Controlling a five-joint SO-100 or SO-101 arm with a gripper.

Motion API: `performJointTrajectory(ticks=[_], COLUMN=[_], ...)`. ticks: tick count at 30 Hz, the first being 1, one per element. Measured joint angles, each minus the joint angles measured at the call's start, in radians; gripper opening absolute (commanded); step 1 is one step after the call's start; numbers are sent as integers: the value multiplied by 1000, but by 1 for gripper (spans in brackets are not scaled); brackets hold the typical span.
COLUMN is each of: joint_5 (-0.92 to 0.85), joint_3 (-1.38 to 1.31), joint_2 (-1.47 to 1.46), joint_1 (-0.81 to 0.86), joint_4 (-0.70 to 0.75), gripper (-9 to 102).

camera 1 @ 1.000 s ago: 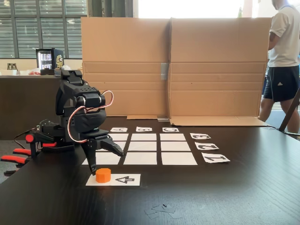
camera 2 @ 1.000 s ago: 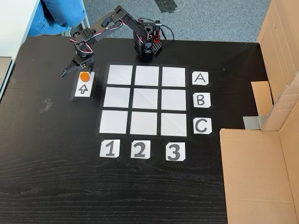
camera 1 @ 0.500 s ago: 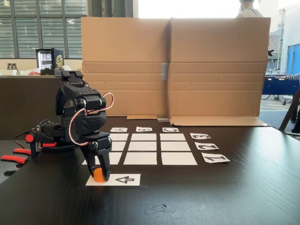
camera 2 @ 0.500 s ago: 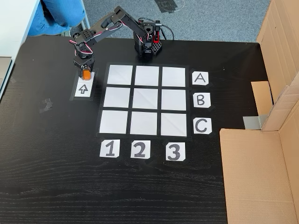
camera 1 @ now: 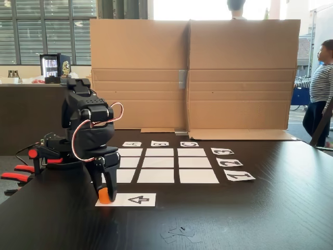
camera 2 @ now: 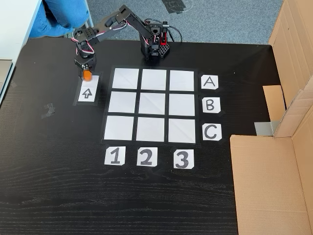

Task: Pick up the round, orange token and place it in the grid on square B1.

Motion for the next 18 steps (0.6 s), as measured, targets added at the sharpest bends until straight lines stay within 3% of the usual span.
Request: performJointTrajectory(ticks=[10, 18], joint_5=[0, -2], joint_3=[35, 92], joint_2=[302, 568], joint_1=[29, -67], joint_4=[2, 18], gripper=[0, 0])
